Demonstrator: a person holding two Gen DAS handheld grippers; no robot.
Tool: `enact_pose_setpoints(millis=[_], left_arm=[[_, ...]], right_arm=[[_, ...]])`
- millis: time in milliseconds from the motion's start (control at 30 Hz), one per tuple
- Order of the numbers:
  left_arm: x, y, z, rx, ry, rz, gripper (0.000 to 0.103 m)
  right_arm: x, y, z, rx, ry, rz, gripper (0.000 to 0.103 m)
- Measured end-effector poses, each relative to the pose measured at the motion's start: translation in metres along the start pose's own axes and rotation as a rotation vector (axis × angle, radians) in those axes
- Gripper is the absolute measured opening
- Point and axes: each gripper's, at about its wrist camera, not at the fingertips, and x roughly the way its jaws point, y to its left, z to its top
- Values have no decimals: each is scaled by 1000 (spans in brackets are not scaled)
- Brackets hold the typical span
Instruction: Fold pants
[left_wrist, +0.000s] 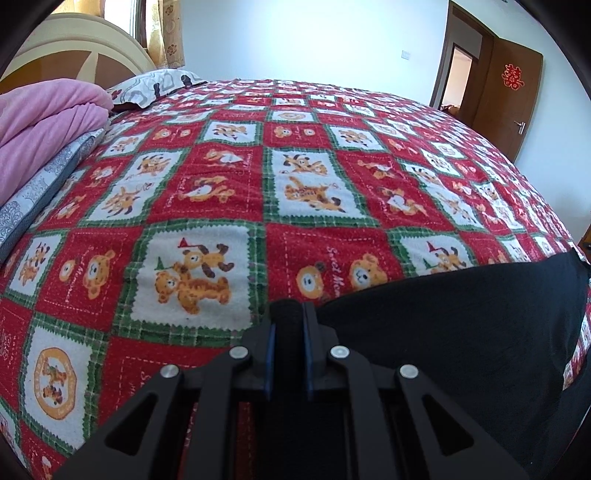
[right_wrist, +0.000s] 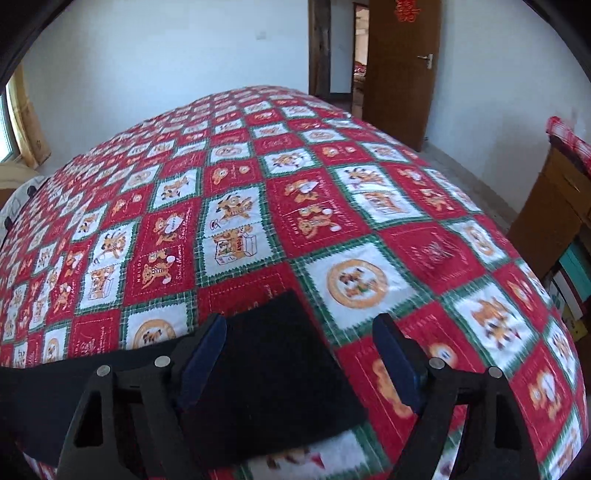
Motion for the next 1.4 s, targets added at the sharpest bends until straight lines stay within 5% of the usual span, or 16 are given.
enact_pose_setpoints(millis=[267, 367, 433, 600, 967, 1400], left_arm=[[3, 1, 0, -6, 2, -5, 14], [3, 2, 0, -9, 3, -7, 14], [3, 1, -1, -7, 2, -3, 14], [3, -3, 0, 14, 4, 20, 14], [-26, -1, 1, -20, -69, -13, 13], [-123, 6, -27, -85, -253, -202, 13]], right_arm=[[58, -1, 10, -20, 111, -22, 81], [64, 3, 5, -59, 126, -32, 61], [62, 5, 4, -75, 115, -11, 33], [52, 8, 6, -62, 116, 40, 10], [-20, 10, 6, -82, -16, 19, 8], [-146, -30, -37, -22, -196, 45, 8]])
